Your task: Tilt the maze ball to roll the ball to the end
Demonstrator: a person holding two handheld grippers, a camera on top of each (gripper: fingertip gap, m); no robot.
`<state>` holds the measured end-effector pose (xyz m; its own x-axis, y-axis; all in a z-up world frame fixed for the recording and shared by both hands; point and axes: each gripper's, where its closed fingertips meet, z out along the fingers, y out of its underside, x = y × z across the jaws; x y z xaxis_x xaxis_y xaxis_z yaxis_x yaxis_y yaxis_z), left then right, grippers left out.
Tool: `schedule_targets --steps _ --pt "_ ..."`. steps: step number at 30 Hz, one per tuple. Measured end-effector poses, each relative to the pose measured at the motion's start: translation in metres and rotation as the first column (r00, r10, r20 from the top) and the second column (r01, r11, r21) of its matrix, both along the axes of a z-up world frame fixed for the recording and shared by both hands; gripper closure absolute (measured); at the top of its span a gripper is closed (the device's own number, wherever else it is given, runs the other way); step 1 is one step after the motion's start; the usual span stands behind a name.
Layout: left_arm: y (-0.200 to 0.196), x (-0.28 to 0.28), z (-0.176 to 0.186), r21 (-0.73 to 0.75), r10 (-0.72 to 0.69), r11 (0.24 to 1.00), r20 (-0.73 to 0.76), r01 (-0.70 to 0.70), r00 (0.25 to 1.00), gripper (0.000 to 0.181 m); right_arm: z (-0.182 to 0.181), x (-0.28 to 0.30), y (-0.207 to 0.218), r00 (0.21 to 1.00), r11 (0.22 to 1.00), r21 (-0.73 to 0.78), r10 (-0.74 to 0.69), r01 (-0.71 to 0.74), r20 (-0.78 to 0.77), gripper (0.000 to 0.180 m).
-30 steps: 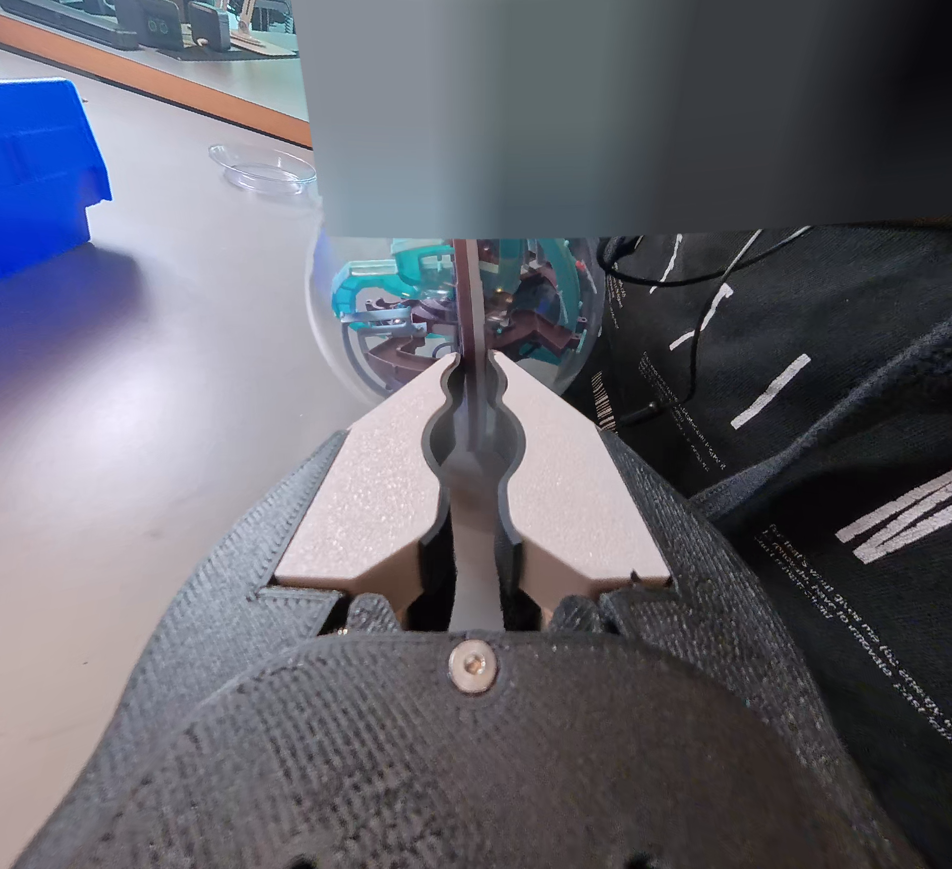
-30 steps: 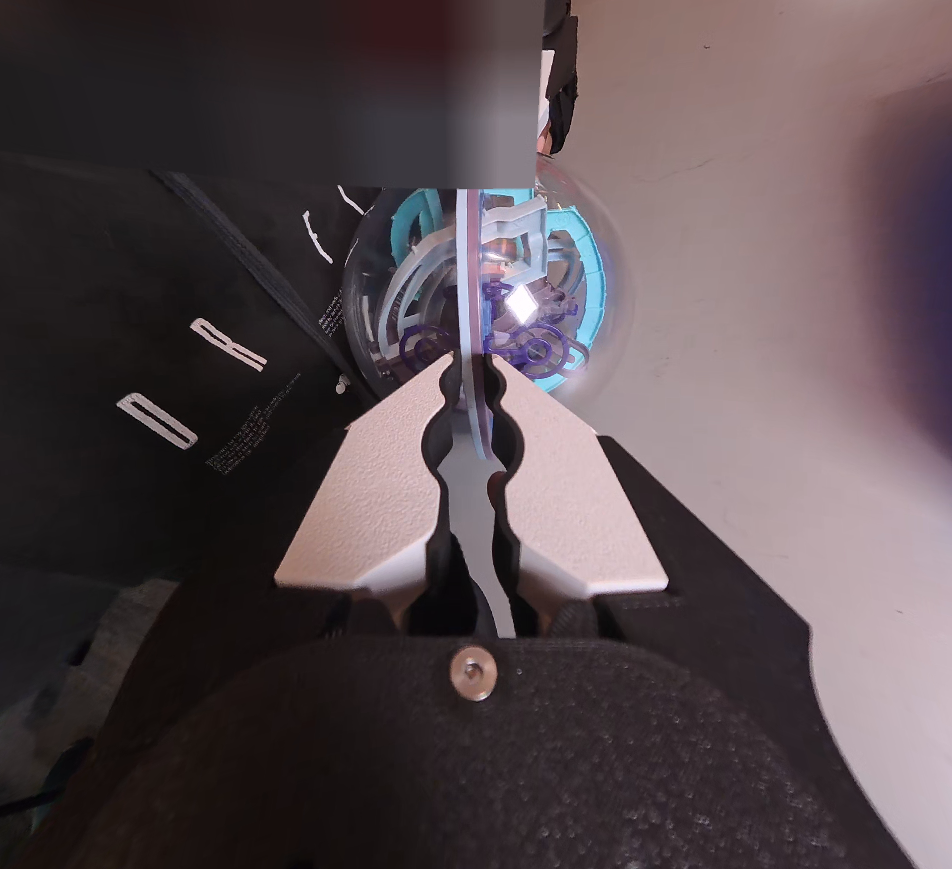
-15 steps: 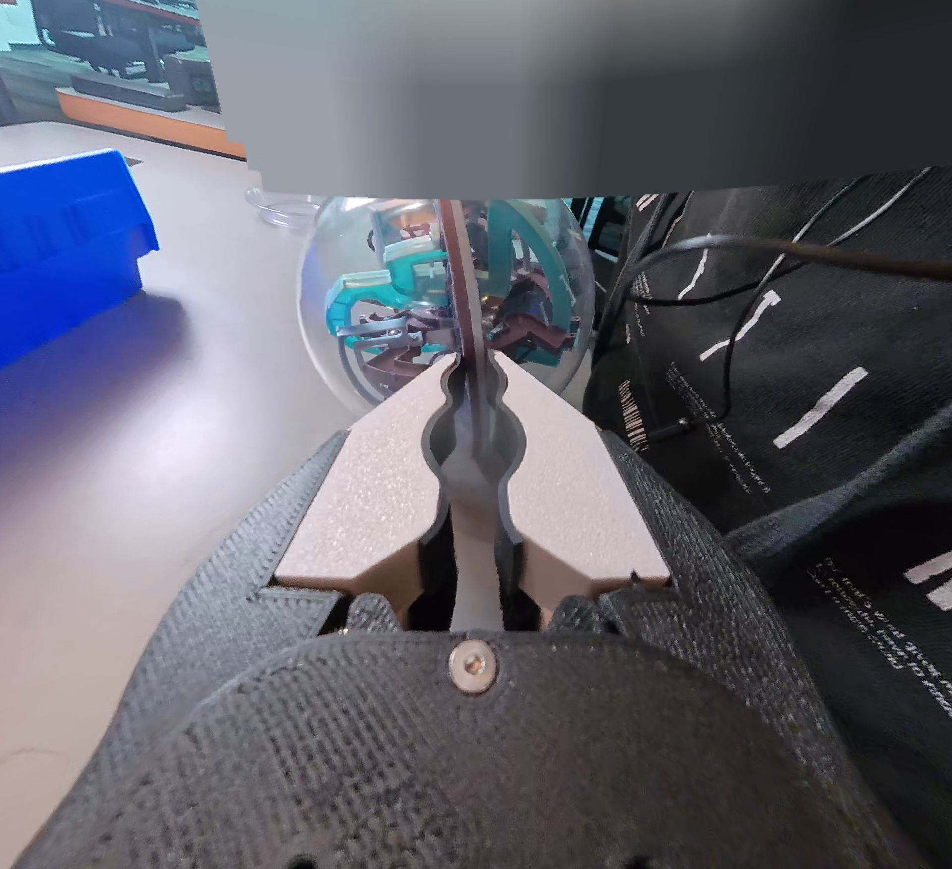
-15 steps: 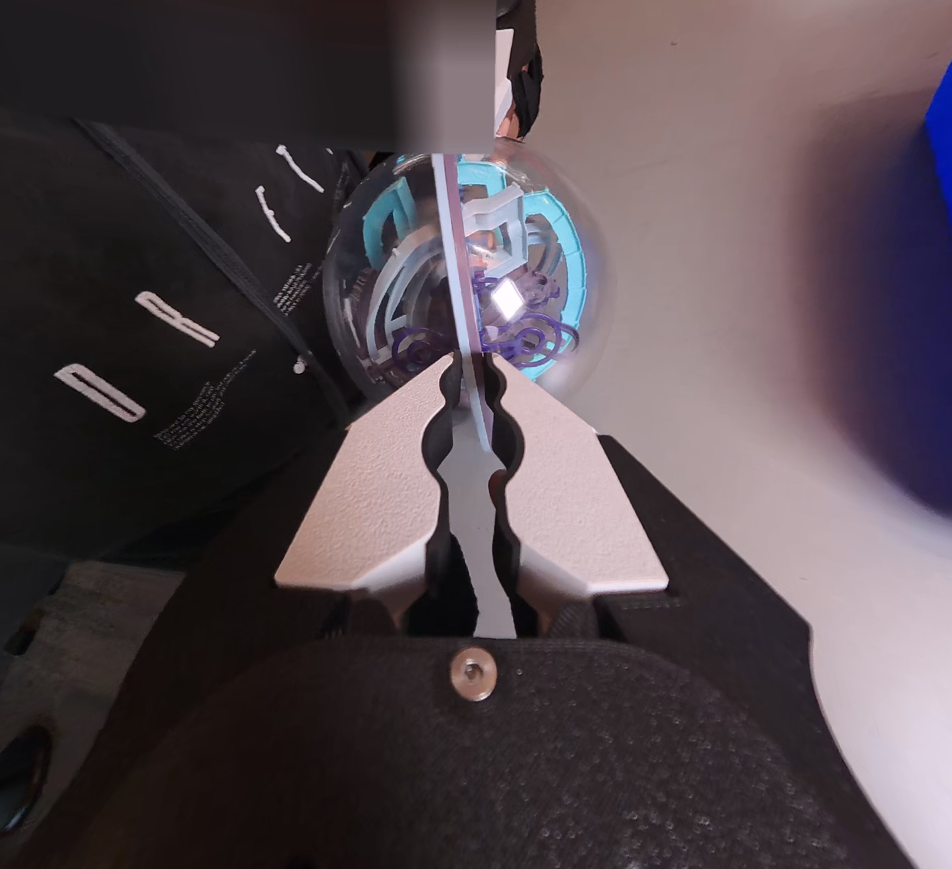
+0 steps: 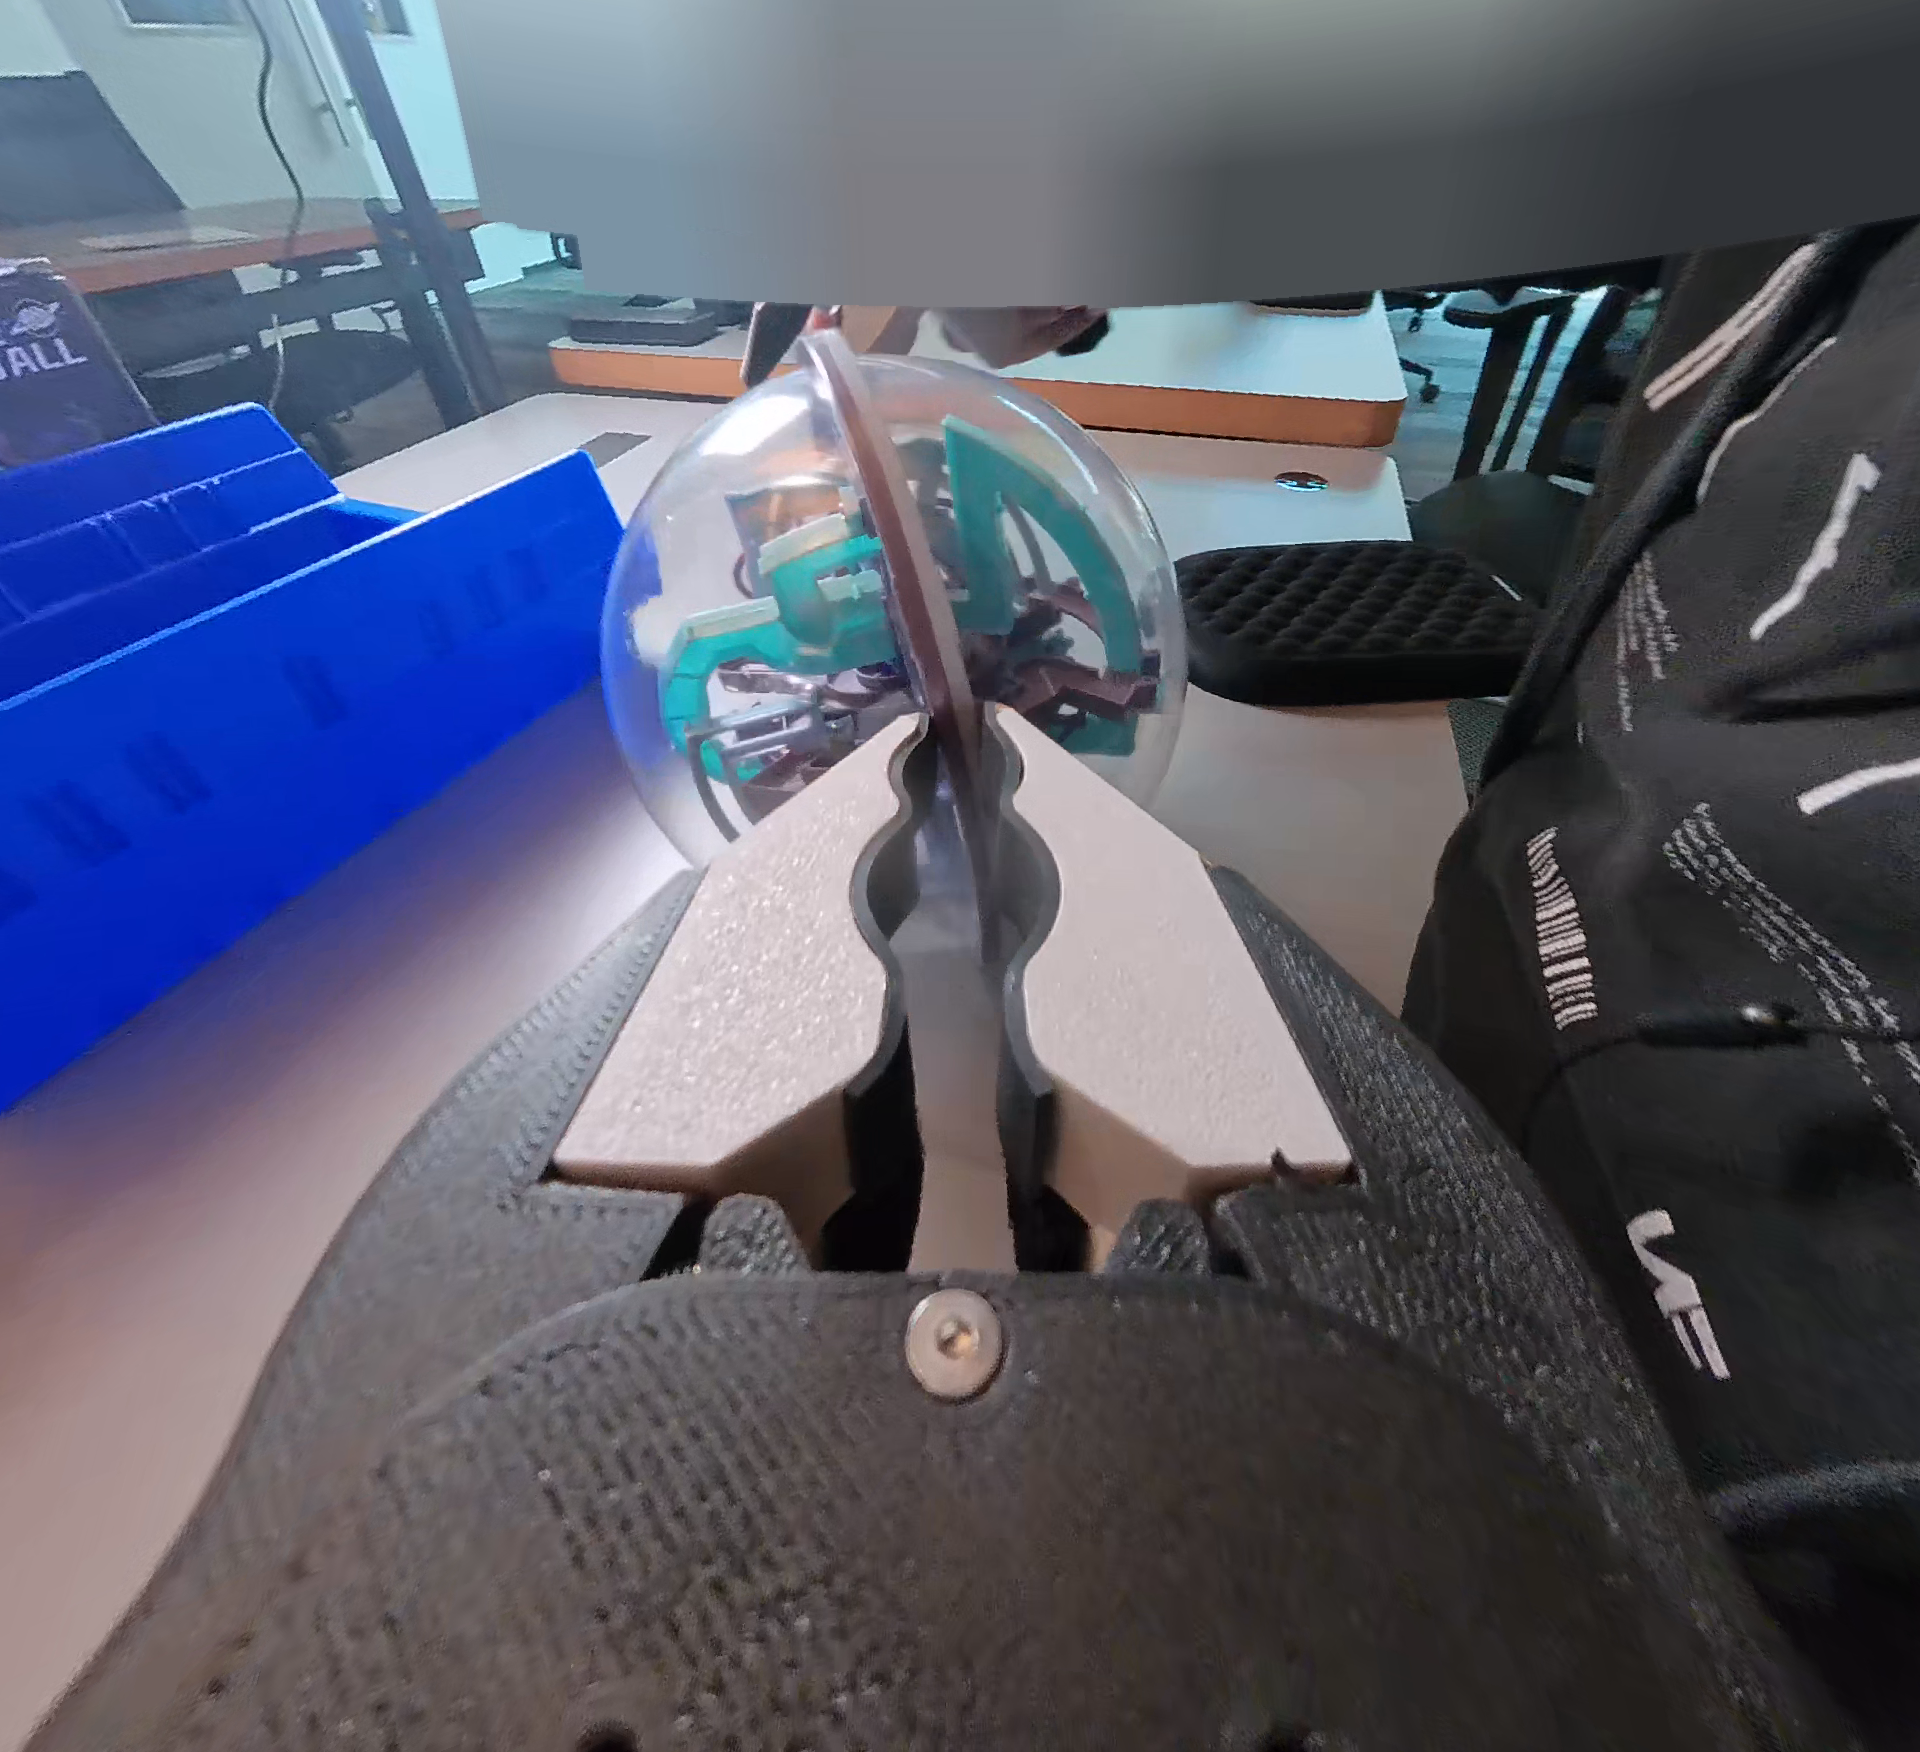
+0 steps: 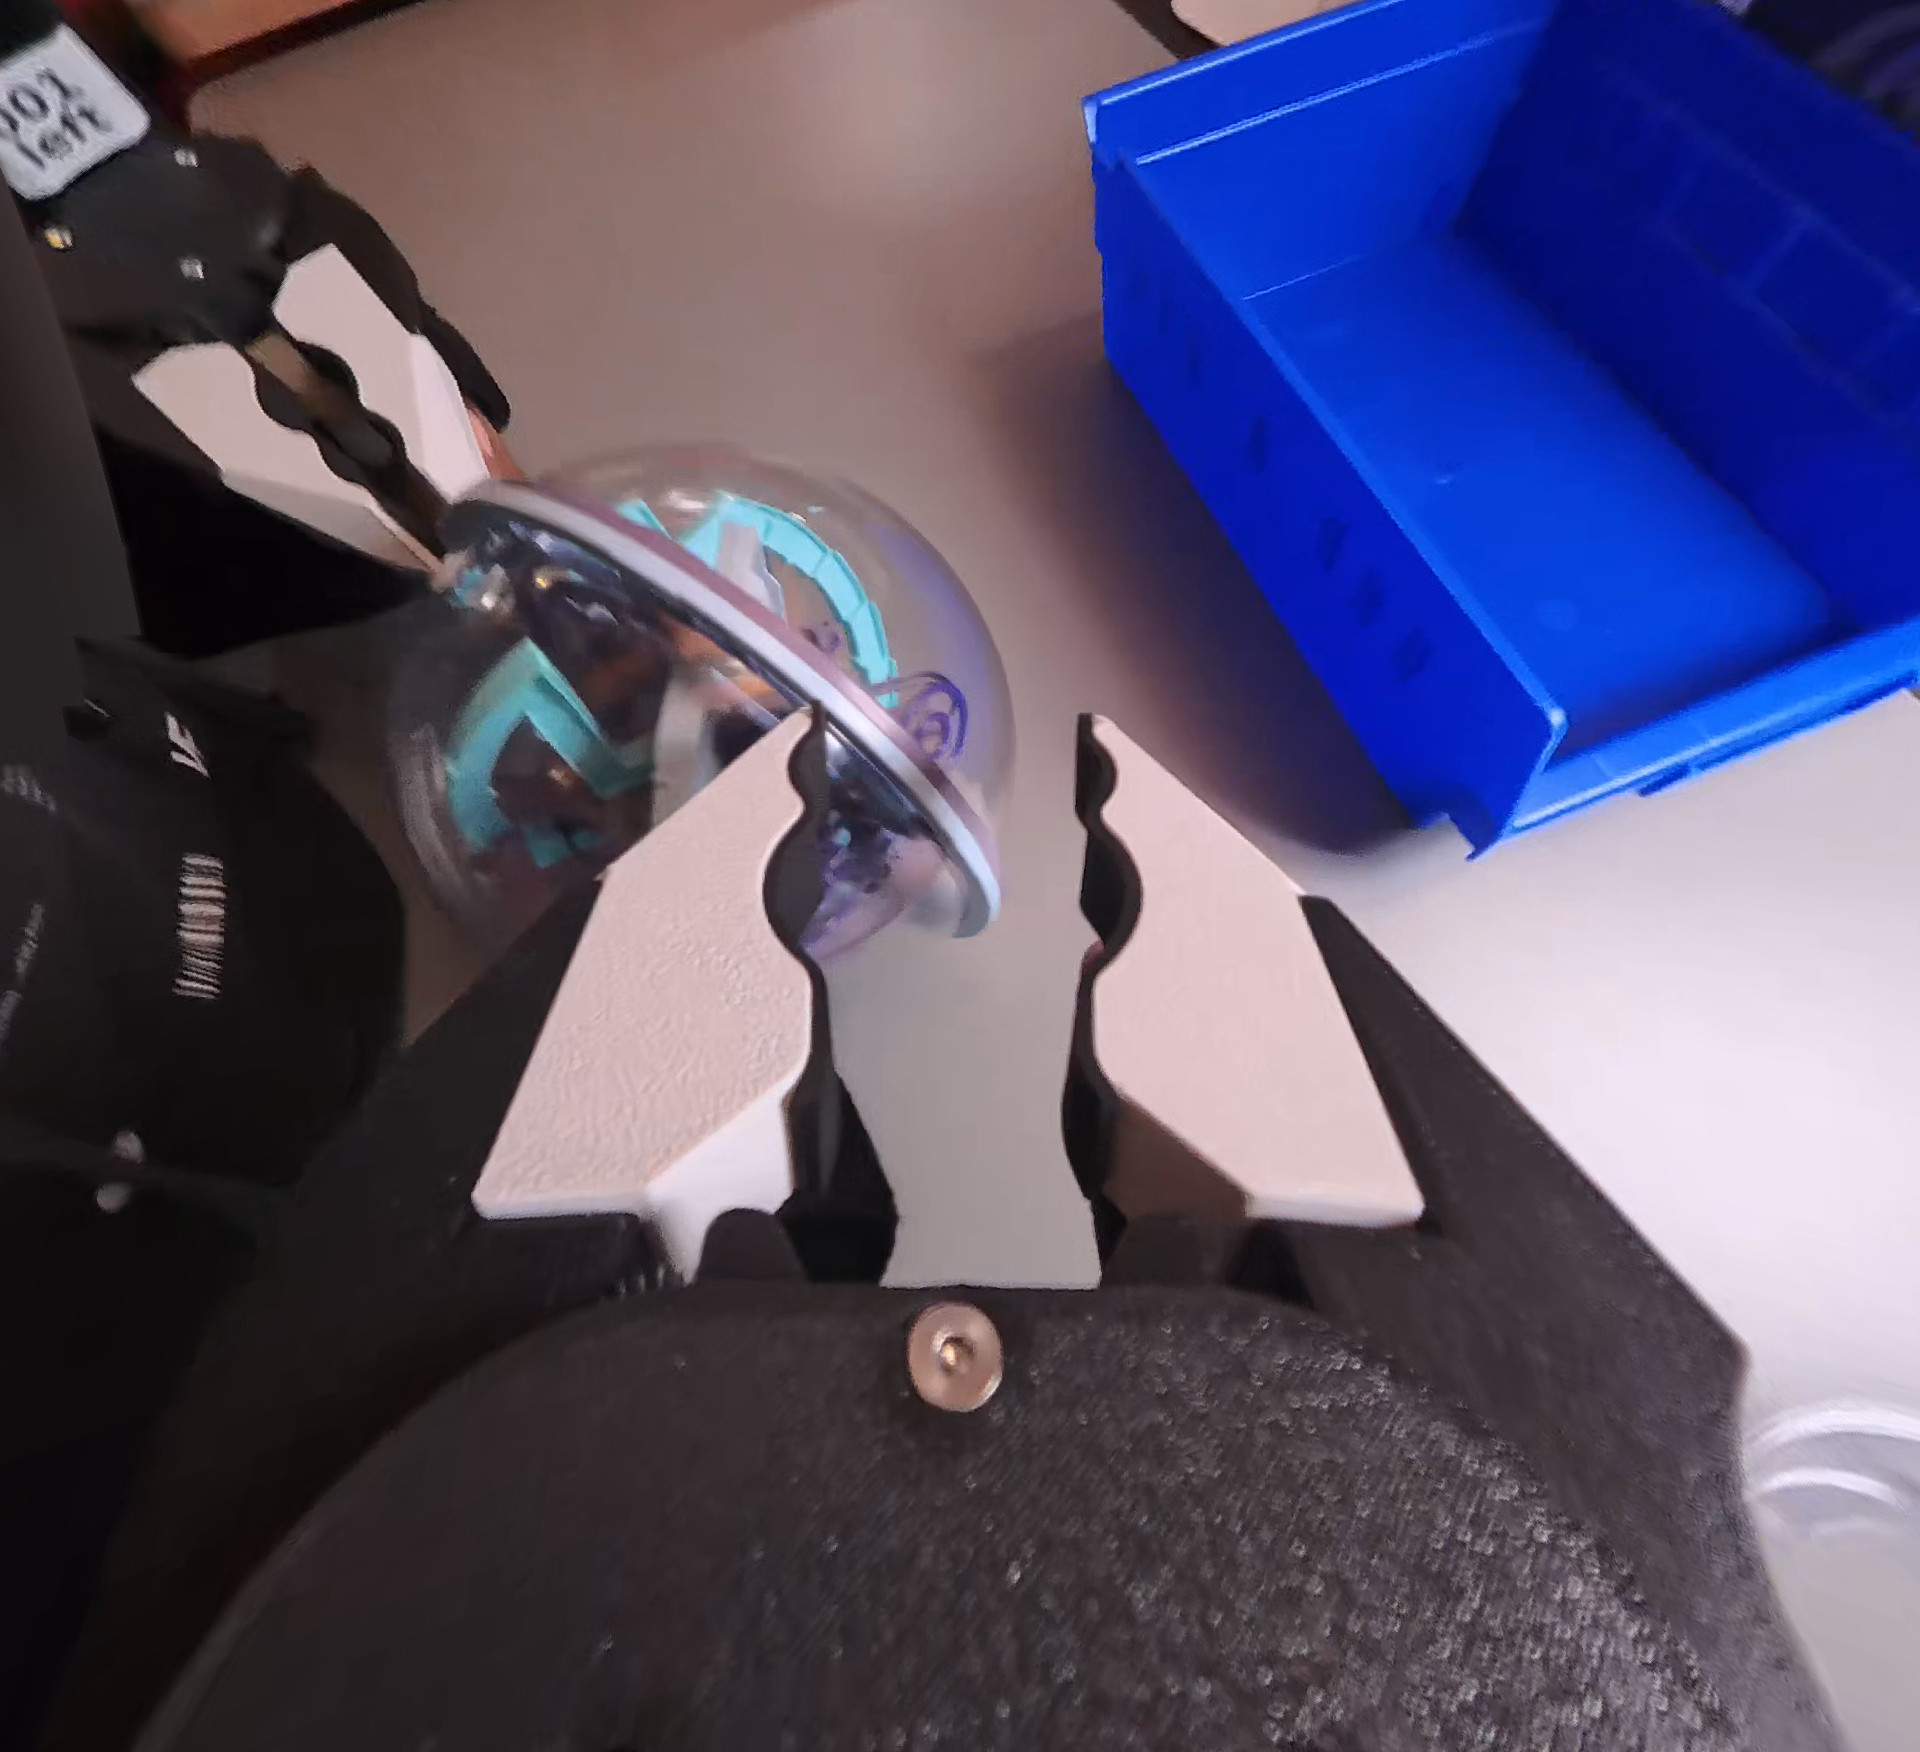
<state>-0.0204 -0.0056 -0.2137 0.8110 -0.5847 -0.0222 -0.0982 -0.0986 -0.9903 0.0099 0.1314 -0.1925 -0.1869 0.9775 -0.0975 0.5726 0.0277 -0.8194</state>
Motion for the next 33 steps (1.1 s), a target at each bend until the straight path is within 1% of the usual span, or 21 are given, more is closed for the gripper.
schedule_targets --steps 2,3,5,7,9,11,17,18,21,26,28,31,33 --pt "0.0 0.004 0.001 -0.002 0.006 1.0 0.005 -0.006 1.0 0.175 0.008 0.007 -0.012 0.998 0.998 -0.014 -0.056 0.056 0.015 0.12" --pt "0.0 0.006 0.001 -0.003 0.008 1.0 0.01 -0.008 1.0 0.175 0.01 0.012 -0.02 0.997 0.997 -0.023 -0.073 0.074 0.032 0.109" --pt "0.0 0.009 0.002 -0.01 0.018 1.0 0.023 -0.018 1.0 0.175 0.011 0.02 -0.033 0.993 0.995 0.009 -0.102 0.102 0.064 0.1" --pt "-0.001 0.011 0.001 -0.025 0.023 0.999 0.053 -0.022 0.998 0.175 0.016 0.024 -0.038 0.991 0.991 0.071 -0.12 0.115 0.063 0.1" --pt "0.0 0.01 -0.001 -0.044 0.038 0.998 0.086 -0.034 0.996 0.175 0.022 0.027 -0.045 0.99 0.991 0.069 -0.119 0.114 0.076 0.102" --pt "0.001 0.008 -0.001 -0.056 0.06 0.997 0.1 -0.055 0.993 0.175 0.024 0.029 -0.051 0.988 0.992 0.077 -0.111 0.103 0.106 0.099" --pt "0.002 0.012 -0.006 -0.113 0.063 0.993 0.15 -0.047 0.987 0.175 -0.007 0.03 -0.063 0.967 0.993 0.092 -0.095 0.075 0.236 0.085" --pt "0.001 0.014 -0.006 -0.108 0.056 0.993 0.144 -0.04 0.988 0.175 -0.011 0.029 -0.064 0.964 0.993 0.103 -0.088 0.064 0.25 0.079" --pt "-0.001 0.019 -0.004 -0.093 0.027 0.996 0.121 -0.016 0.992 0.175 -0.015 0.025 -0.065 0.962 0.993 0.11 -0.063 0.035 0.264 0.073" --pt "-0.009 0.038 -0.002 -0.073 -0.087 0.993 0.093 0.094 0.992 0.175 -0.024 0.025 -0.067 0.943 0.99 0.133 0.007 -0.055 0.331 0.059" --pt "-0.009 0.043 -0.002 -0.064 -0.115 0.991 0.083 0.12 0.99 0.177 -0.026 0.024 -0.067 0.933 0.985 0.144 0.04 -0.098 0.357 0.056" --pt "-0.015 0.054 -0.004 -0.085 -0.199 0.975 0.087 0.207 0.976 0.178 -0.029 0.025 -0.07 0.91 0.966 0.166 0.117 -0.197 0.398 0.053" --pt "-0.021 0.059 -0.002 -0.072 -0.257 0.962 0.076 0.262 0.963 0.175 -0.031 0.026 -0.071 0.893 0.953 0.171 0.16 -0.252 0.421 0.053"
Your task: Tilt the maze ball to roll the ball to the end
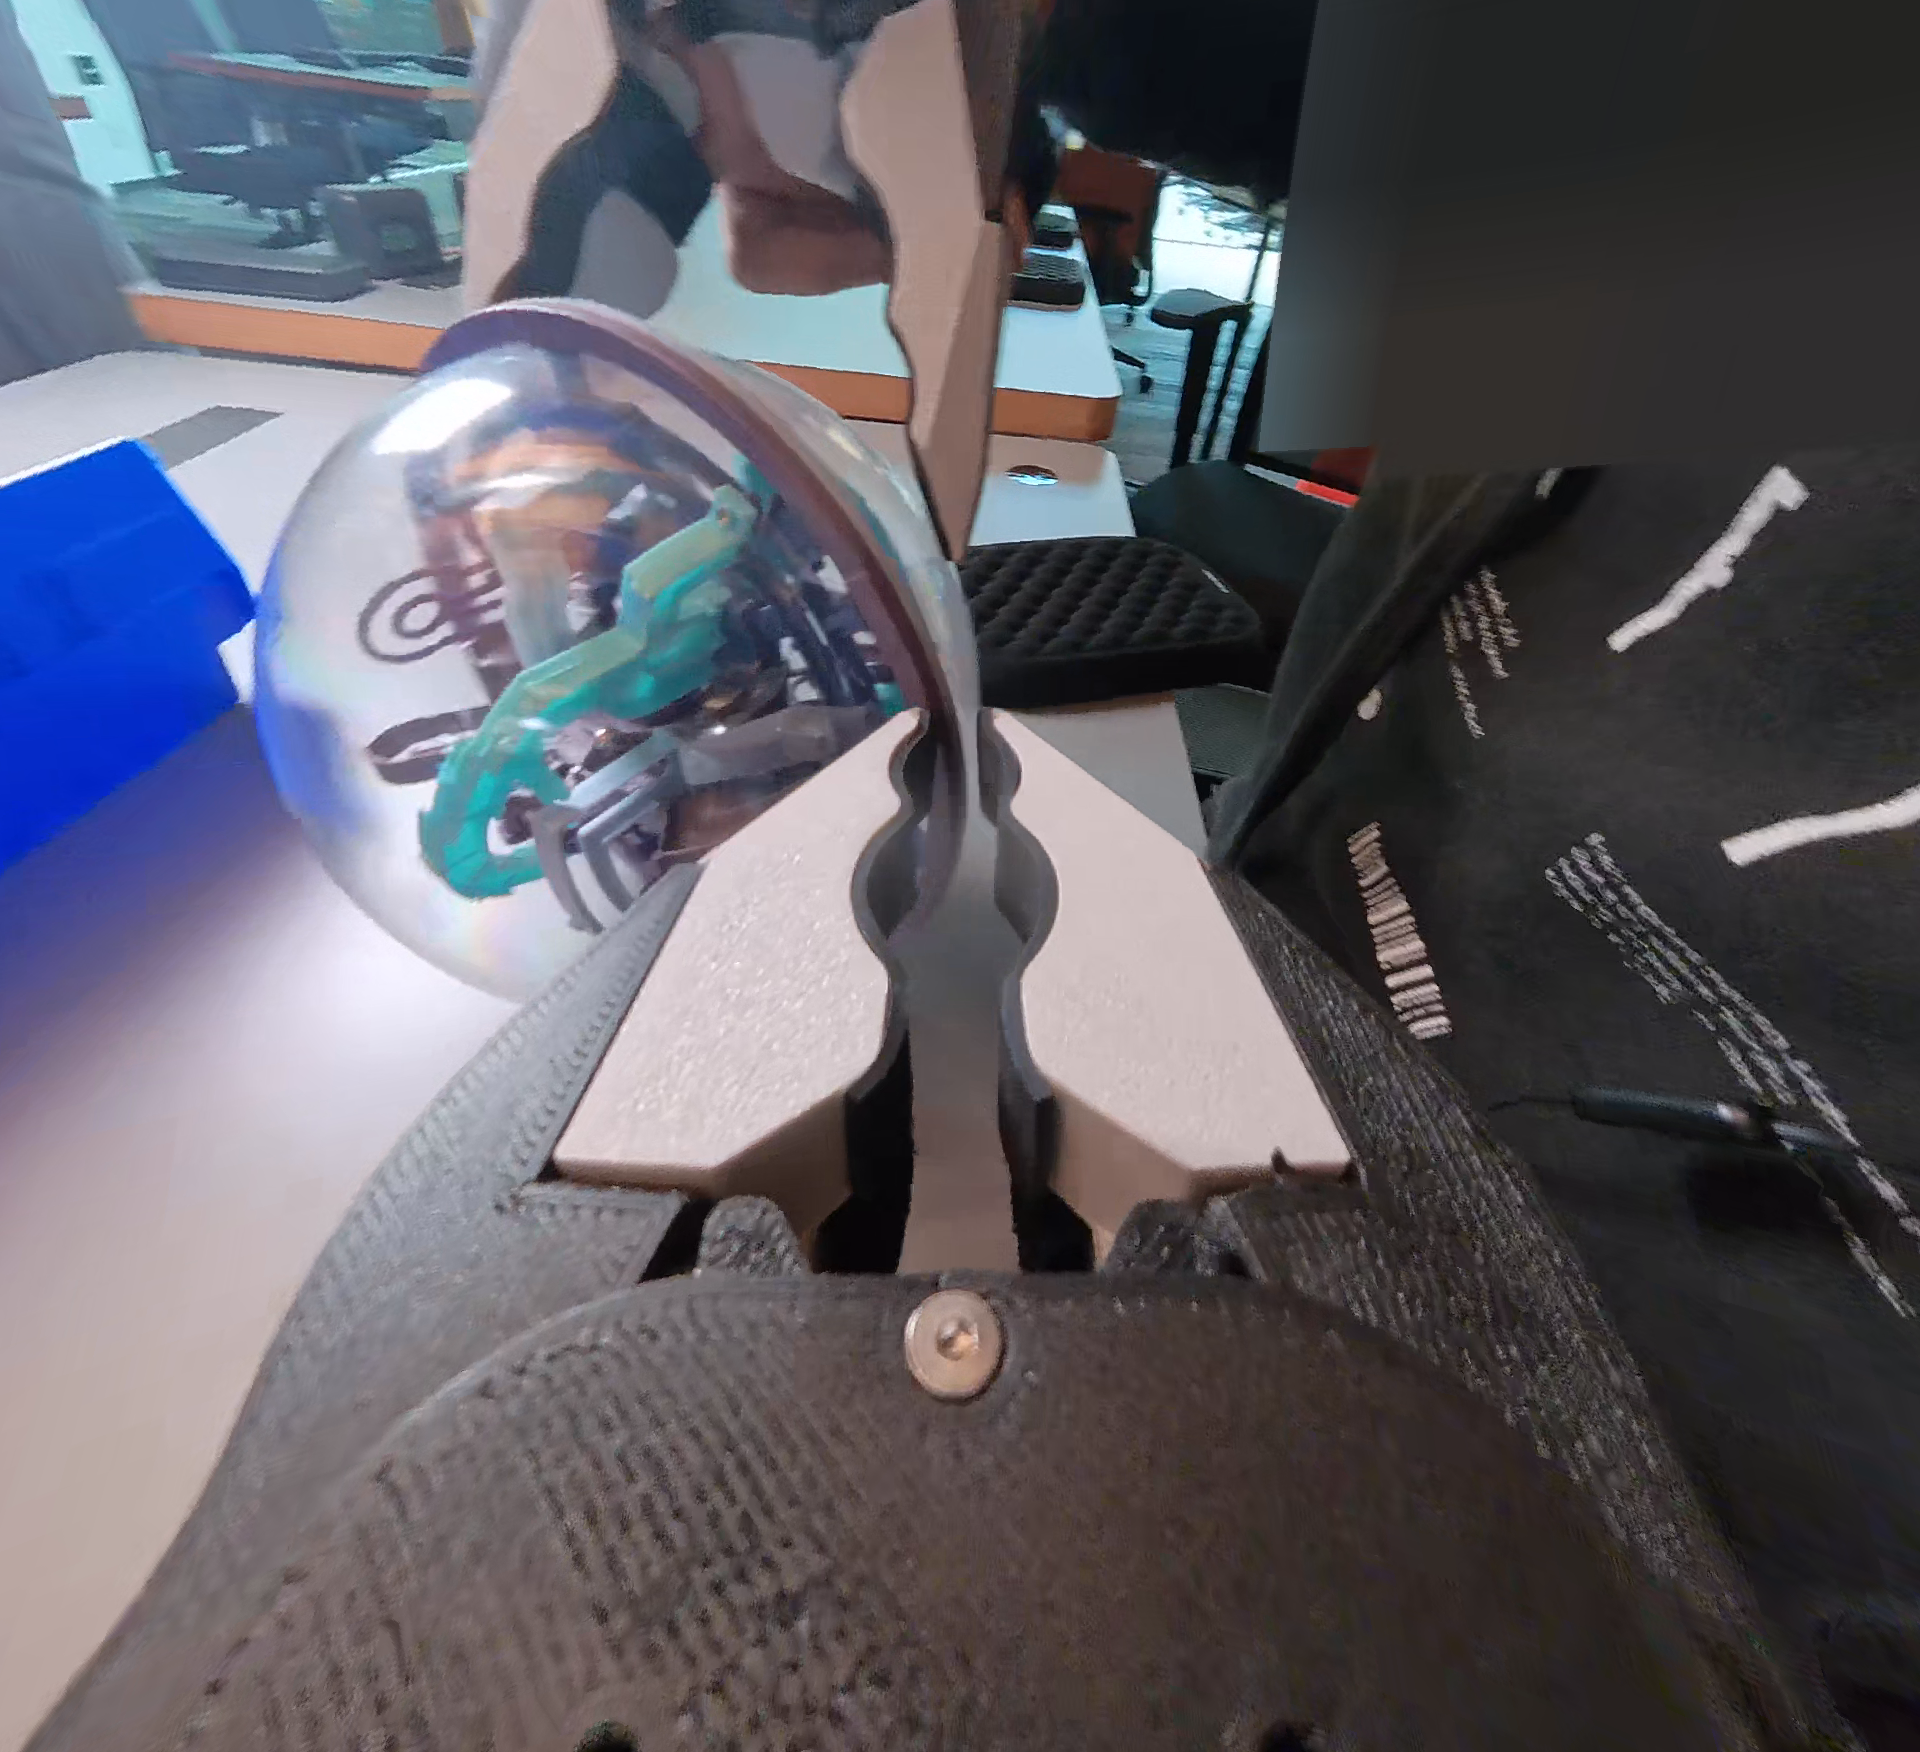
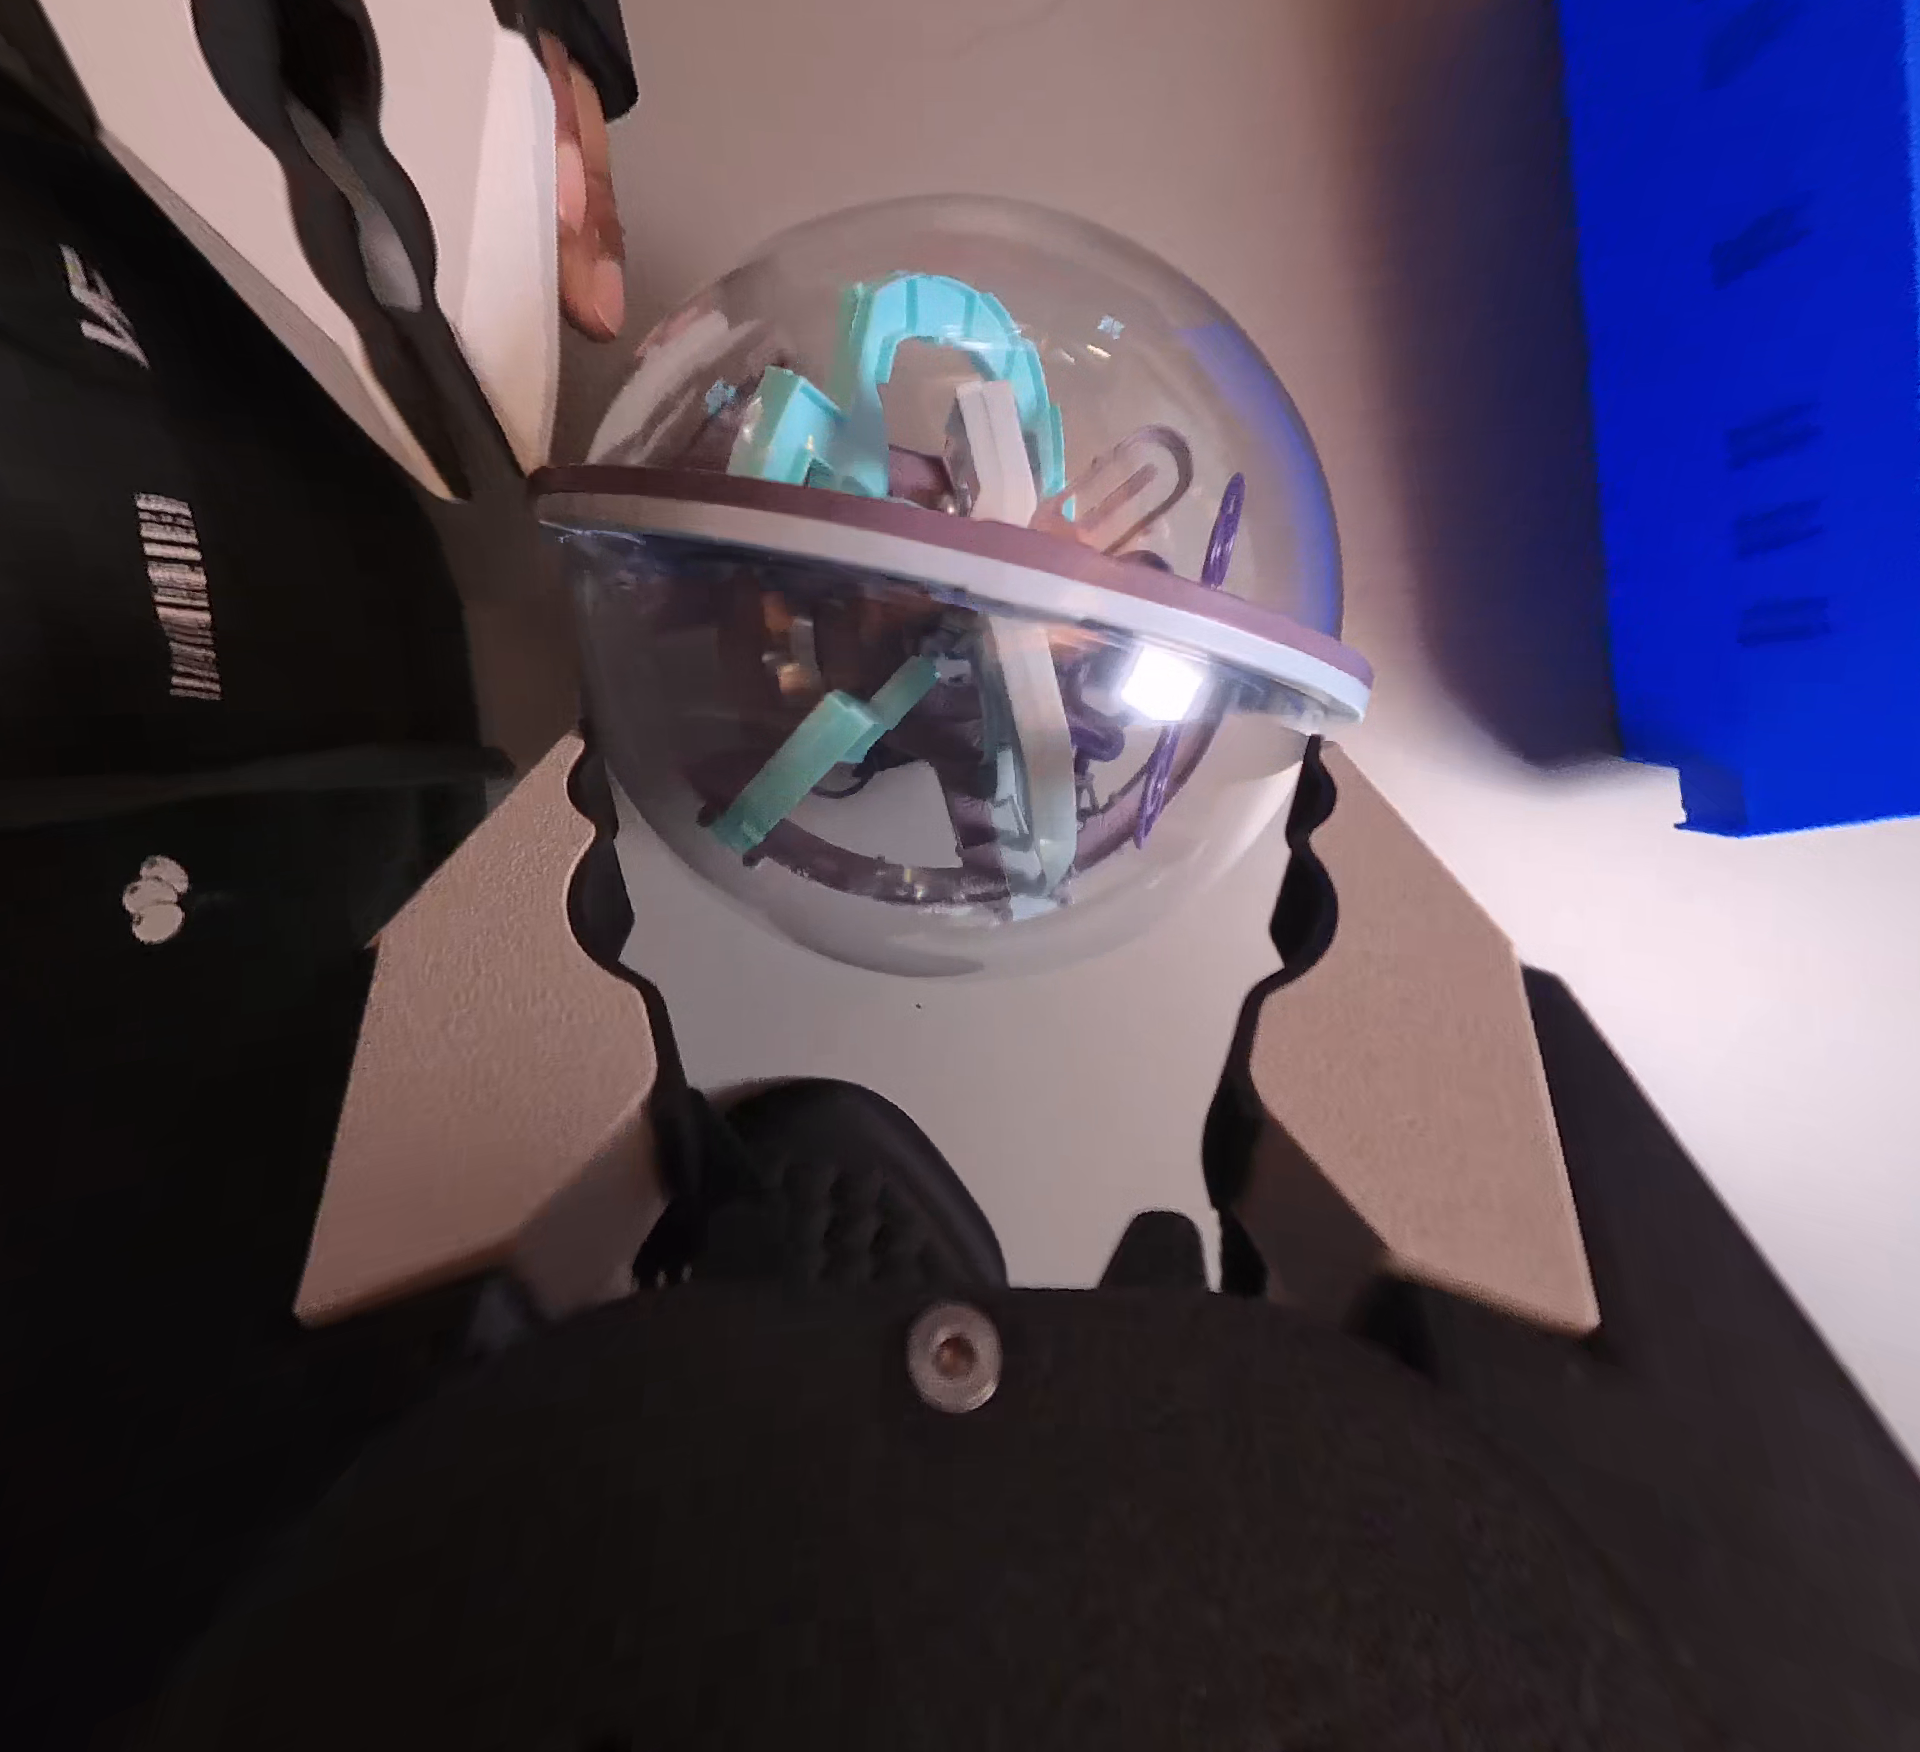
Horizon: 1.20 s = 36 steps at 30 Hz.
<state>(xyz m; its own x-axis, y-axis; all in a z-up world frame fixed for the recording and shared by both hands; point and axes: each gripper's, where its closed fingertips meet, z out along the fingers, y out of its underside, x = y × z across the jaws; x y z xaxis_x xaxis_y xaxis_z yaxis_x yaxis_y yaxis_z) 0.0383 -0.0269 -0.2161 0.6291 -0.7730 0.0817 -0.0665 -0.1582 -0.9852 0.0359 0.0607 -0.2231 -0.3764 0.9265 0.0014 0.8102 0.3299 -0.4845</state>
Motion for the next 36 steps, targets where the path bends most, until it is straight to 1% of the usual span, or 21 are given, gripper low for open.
schedule_targets --steps 3,4,6,7,8,9,10,11,12,14,20,22,24,28,32,36 --pt "-0.011 -0.002 0.007 0.047 -0.081 0.995 -0.043 0.083 0.996 0.159 -0.005 0.002 0.003 0.996 0.995 0.036 0.088 -0.089 0.032 0.054" --pt "-0.011 -0.012 0.014 0.086 -0.075 0.993 -0.062 0.08 0.995 0.152 -0.008 0.003 0.004 0.992 0.991 0.058 0.117 -0.119 0.047 0.055" --pt "0.004 -0.046 0.03 0.171 0.034 0.985 -0.088 -0.019 0.996 0.143 -0.013 0.003 0.006 0.983 0.981 0.086 0.167 -0.174 0.075 0.062" --pt "0.017 -0.065 0.032 0.197 0.099 0.977 -0.098 -0.078 0.99 0.136 -0.013 0.0 0.005 0.979 0.977 0.082 0.189 -0.195 0.073 0.065" --pt "0.032 -0.081 0.023 0.174 0.142 0.977 -0.123 -0.119 0.982 0.121 -0.011 -0.004 0.002 0.976 0.974 0.07 0.21 -0.214 0.063 0.068" --pt "0.043 -0.088 0.008 0.09 0.118 0.99 -0.115 -0.108 0.986 0.096 -0.01 -0.009 0.001 0.972 0.97 0.07 0.227 -0.231 0.064 0.064" --pt "0.047 -0.088 0.001 -0.027 0.069 0.997 -0.002 -0.069 0.998 0.091 -0.009 -0.014 0.002 0.968 0.965 0.083 0.241 -0.247 0.074 0.063" --pt "0.046 -0.083 -0.005 -0.106 0.008 0.994 0.065 -0.001 0.998 0.093 -0.009 -0.018 0.002 0.963 0.96 0.093 0.256 -0.263 0.078 0.06" --pt "0.048 -0.083 -0.009 -0.107 0.007 0.994 0.073 0.0 0.997 0.085 -0.009 -0.022 0.002 0.959 0.956 0.097 0.271 -0.278 0.081 0.06" --pt "0.047 -0.084 -0.01 -0.065 0.017 0.998 0.045 -0.014 0.999 0.08 -0.007 -0.027 0.002 0.951 0.947 0.099 0.297 -0.305 0.084 0.06" --pt "0.04 -0.086 -0.031 -0.067 0.05 0.996 -0.043 -0.053 0.998 0.061 0.001 -0.043 -0.007 0.906 0.899 0.11 0.417 -0.423 0.079 0.06" --pt "0.039 -0.087 -0.036 -0.093 0.064 0.993 -0.038 -0.067 0.997 0.057 0.003 -0.049 -0.01 0.891 0.886 0.102 0.446 -0.453 0.085 0.06" --pt "0.039 -0.089 -0.04 -0.133 0.068 0.989 -0.014 -0.069 0.998 0.055 0.005 -0.055 -0.011 0.878 0.875 0.079 0.47 -0.477 0.09 0.06" --pt "0.038 -0.094 -0.042 -0.159 0.066 0.985 0.021 -0.062 0.998 0.055 0.006 -0.062 -0.013 0.864 0.866 0.04 0.494 -0.499 0.095 0.06" --pt "0.038 -0.093 -0.043 -0.144 0.066 0.988 0.024 -0.062 0.997 0.054 0.007 -0.064 -0.016 0.853 0.853 0.052 0.514 -0.519 0.092 0.06" --pt "0.036 -0.091 -0.045 -0.109 0.07 0.992 -0.018 -0.072 0.997 0.054 0.009 -0.062 -0.021 0.85 0.845 0.089 0.523 -0.527 0.066 0.06"
